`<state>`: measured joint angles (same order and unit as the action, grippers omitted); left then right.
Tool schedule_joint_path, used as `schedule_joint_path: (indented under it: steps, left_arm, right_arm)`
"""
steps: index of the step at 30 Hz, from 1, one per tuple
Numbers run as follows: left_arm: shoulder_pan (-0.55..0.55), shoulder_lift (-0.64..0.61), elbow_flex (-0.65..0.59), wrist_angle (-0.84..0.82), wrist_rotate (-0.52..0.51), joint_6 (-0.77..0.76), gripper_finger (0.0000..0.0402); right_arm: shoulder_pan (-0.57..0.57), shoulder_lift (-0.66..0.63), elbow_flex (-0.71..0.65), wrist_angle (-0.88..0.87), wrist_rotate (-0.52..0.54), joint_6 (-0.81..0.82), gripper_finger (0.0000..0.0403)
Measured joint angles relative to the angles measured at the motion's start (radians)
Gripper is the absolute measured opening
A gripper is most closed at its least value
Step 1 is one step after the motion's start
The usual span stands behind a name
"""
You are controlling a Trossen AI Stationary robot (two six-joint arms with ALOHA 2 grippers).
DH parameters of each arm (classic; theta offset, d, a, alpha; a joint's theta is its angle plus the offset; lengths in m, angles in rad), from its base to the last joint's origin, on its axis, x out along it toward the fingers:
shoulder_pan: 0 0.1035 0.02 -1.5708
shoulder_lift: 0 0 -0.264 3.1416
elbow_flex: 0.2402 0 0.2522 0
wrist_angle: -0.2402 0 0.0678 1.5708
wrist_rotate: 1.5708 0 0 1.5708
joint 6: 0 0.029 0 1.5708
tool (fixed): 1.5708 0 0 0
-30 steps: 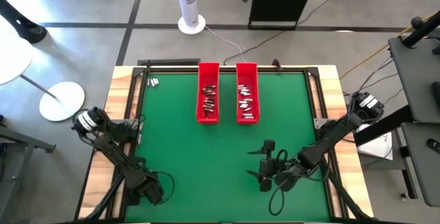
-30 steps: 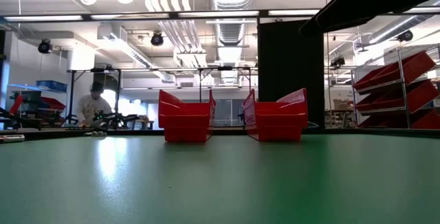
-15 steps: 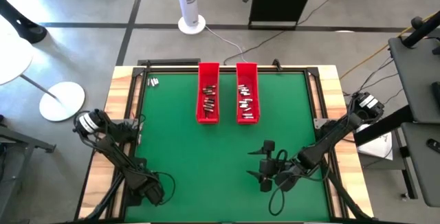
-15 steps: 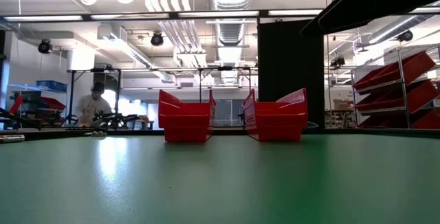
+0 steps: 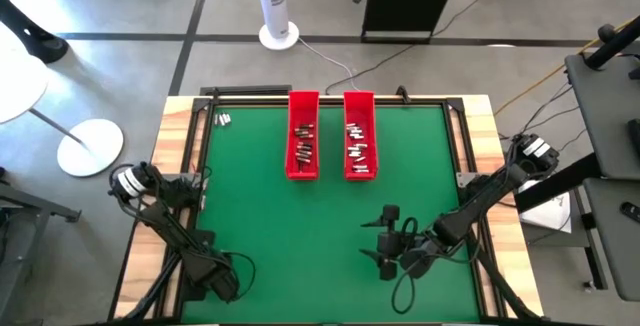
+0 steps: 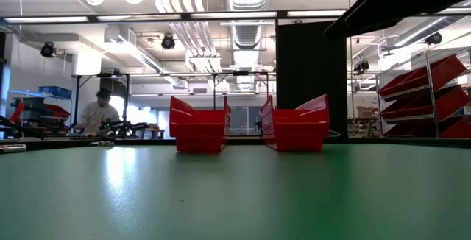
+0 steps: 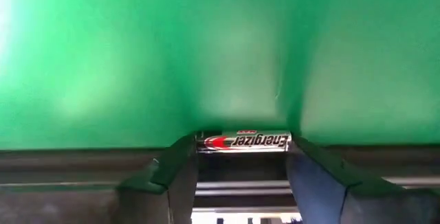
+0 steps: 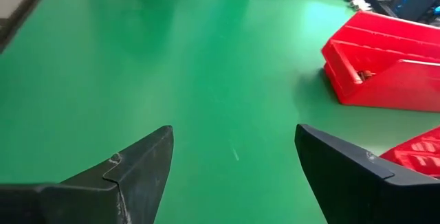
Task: Sort batteries
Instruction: Put the silver battery into the right red bin
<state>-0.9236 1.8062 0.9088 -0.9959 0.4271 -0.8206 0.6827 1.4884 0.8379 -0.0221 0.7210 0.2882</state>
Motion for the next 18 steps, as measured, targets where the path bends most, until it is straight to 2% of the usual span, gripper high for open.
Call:
schedule_joint_path:
  steps: [4,10,18]
  left_arm:
    - [0.054,-0.014,0.057,0.018,-0.096,0.004,0.0182]
    - [0.177,-0.017,0.151,0.093,-0.294,0.075,0.0178]
    - [0.402,-0.017,0.170,0.243,-0.405,0.224,0.0179]
  right_arm:
    - [0.000,-0.002,0.000,0.000,-0.017,0.000,0.0299]
    - [0.000,-0.001,0.000,0.000,-0.022,0.000,0.0301]
    - [0.000,0.000,0.000,-0.002,-0.065,0.003,0.0290]
